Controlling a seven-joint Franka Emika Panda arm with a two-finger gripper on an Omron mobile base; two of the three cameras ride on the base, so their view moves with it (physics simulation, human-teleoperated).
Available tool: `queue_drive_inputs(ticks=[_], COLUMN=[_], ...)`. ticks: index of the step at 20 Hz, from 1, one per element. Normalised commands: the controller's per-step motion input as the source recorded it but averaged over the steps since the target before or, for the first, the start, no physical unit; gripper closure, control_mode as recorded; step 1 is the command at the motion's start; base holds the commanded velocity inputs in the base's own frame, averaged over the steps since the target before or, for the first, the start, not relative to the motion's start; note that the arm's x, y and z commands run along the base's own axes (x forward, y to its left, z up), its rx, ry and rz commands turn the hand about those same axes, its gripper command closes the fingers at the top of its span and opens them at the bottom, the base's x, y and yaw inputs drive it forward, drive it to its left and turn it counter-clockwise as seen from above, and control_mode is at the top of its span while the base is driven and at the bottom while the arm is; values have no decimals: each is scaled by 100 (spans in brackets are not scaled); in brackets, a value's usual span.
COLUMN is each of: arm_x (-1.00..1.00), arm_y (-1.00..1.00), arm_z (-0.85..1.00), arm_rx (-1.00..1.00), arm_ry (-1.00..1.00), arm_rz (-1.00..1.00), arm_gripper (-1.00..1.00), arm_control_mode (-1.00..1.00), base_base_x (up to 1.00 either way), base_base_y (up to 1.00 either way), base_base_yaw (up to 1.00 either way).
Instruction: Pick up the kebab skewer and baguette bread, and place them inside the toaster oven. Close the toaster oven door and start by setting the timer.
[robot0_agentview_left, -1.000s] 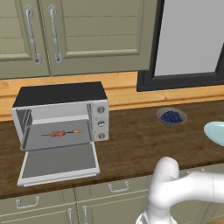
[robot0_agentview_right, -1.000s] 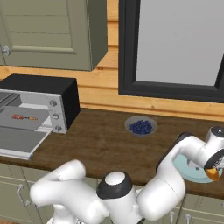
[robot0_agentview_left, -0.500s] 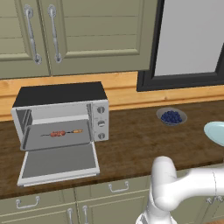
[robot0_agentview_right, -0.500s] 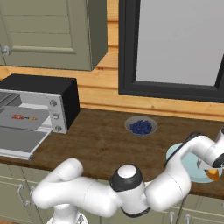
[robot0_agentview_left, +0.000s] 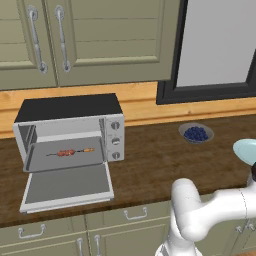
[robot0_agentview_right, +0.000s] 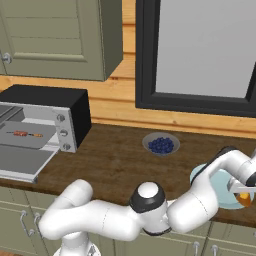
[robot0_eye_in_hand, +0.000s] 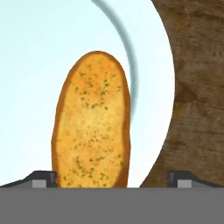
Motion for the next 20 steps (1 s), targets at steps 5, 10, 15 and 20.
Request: queue_drive_inputs(ticks=[5, 10, 15, 20], arm_x=[-7, -3, 2, 0], arm_y=[33, 34, 10, 2], arm_z=[-16, -19, -30, -19], arm_rx=[0, 0, 0, 0], arm_ry=[0, 0, 0, 0], arm_rz=[1, 0, 0, 1], arm_gripper=[-100, -100, -100, -100], arm_control_mode=[-100, -100, -100, -100], base_base_x=[0, 0, 0, 0], base_base_y=[0, 0, 0, 0], base_base_yaw=[0, 0, 0, 0])
